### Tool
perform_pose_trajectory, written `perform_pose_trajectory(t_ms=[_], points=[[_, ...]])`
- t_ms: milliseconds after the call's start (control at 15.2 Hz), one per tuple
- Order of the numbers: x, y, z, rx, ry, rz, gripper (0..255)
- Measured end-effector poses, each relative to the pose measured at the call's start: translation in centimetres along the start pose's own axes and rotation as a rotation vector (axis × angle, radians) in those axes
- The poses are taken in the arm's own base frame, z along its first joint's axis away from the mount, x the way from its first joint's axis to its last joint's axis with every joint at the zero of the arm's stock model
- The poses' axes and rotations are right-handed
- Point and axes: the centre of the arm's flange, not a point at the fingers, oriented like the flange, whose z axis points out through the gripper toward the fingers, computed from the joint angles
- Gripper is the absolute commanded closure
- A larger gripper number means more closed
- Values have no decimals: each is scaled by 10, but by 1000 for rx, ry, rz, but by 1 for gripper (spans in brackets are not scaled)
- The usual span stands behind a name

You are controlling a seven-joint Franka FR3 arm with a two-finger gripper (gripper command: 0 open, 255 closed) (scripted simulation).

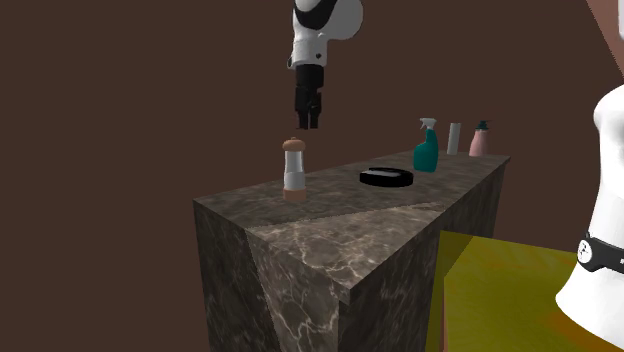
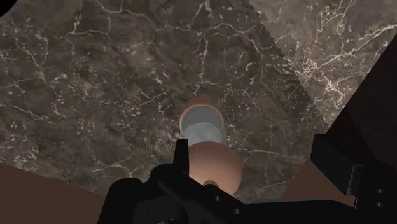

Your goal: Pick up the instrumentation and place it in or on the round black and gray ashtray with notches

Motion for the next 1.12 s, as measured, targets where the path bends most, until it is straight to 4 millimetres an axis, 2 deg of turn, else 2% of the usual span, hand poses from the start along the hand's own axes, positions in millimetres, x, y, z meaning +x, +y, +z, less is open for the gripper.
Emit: perform_pose_trajectory(t_ms=[132, 330, 396, 858, 1122], points=[[28, 14, 5, 7, 14, -3, 0], [58, 25, 10, 17, 31, -8, 0], [63, 27, 14, 19, 34, -8, 0], [69, 31, 51, 21, 37, -10, 0], [69, 30, 54, 21, 38, -10, 0]])
